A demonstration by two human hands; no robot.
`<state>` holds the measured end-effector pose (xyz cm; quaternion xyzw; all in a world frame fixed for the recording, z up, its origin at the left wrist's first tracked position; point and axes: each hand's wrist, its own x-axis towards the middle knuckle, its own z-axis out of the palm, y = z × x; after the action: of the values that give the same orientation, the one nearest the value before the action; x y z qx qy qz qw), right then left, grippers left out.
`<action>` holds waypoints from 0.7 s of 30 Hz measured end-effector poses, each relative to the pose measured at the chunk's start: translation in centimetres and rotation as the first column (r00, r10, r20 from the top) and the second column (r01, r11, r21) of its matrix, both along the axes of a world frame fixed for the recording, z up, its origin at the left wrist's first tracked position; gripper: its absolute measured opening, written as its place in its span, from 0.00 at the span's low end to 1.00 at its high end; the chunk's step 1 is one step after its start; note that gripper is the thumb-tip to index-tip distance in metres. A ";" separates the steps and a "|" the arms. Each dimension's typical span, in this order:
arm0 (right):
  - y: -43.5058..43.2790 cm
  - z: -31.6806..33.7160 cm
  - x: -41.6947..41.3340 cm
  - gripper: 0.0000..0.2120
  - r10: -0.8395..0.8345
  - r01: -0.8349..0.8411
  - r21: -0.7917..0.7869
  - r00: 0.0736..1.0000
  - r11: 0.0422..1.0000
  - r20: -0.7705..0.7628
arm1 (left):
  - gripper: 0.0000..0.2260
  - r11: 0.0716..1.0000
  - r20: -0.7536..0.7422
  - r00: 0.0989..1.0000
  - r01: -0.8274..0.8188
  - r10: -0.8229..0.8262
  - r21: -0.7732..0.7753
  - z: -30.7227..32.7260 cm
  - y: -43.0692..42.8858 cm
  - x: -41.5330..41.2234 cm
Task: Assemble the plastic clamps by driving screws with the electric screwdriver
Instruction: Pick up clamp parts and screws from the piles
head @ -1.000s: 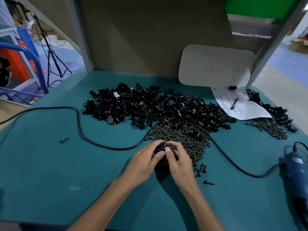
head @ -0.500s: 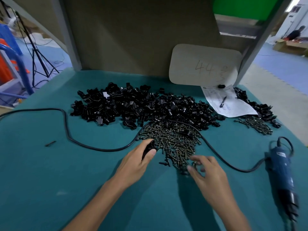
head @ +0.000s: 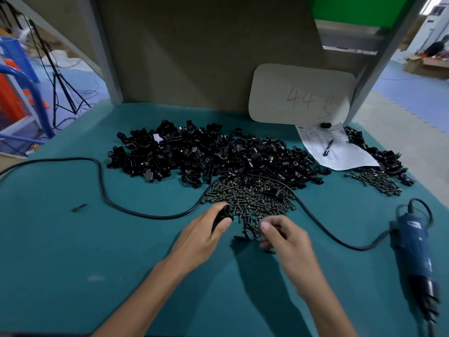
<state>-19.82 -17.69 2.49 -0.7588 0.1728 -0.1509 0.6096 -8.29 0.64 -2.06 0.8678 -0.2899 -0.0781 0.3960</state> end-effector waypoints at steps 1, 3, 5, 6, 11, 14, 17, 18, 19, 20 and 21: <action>0.7 0.0 0.8 0.05 -0.003 0.000 0.100 0.999 0.995 0.033 | 0.20 1.000 0.007 1.000 0.000 0.000 0.006 0.0 0.0 0.0; 1.7 -0.1 2.2 0.05 -0.018 0.003 0.231 0.998 0.973 0.066 | 0.23 1.000 0.012 1.000 0.007 -0.007 0.016 0.0 0.0 0.0; 2.3 -0.3 3.1 0.05 -0.009 -0.011 0.268 0.997 0.963 0.071 | 0.25 1.000 0.012 1.000 0.014 -0.014 0.017 0.0 0.0 0.0; 2.4 -0.6 3.4 0.05 0.000 -0.020 0.262 0.997 0.965 0.075 | 0.25 1.000 0.013 1.000 0.017 -0.017 0.017 0.0 0.0 0.0; 2.2 -1.4 3.9 0.10 0.044 -0.055 0.169 0.997 0.984 0.068 | 0.23 1.000 0.016 1.000 0.018 -0.018 0.015 0.1 0.1 0.0; 1.6 -1.5 3.9 0.12 0.077 -0.081 0.081 0.996 0.993 0.054 | 0.21 0.999 0.046 0.998 0.029 -0.030 0.039 0.0 0.0 0.0; 1.4 -1.4 4.2 0.09 0.120 -0.120 -0.013 0.992 0.993 0.032 | 0.22 0.999 0.068 0.997 0.030 -0.033 0.046 0.0 0.0 0.0; 1.4 -1.4 4.3 0.07 0.139 -0.139 -0.023 0.990 0.990 0.025 | 0.22 0.999 0.067 0.997 0.029 -0.032 0.042 0.0 0.0 0.0; 1.5 -1.5 4.4 0.06 0.151 -0.151 -0.026 0.988 0.988 0.017 | 0.21 0.999 0.067 0.997 0.028 -0.030 0.040 0.0 0.0 0.0; 1.5 -1.5 4.5 0.06 0.158 -0.157 -0.026 0.987 0.987 0.010 | 0.21 0.999 0.073 0.997 0.028 -0.031 0.041 0.0 0.0 0.0; 1.5 -1.6 4.6 0.06 0.160 -0.160 -0.026 0.987 0.987 0.001 | 0.20 0.999 0.085 0.996 0.029 -0.033 0.045 0.1 0.0 0.0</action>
<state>-15.24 -16.17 0.90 -0.7777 0.1084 -0.1050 0.6103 -8.32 0.67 -1.98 0.8741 -0.3183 -0.0532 0.3631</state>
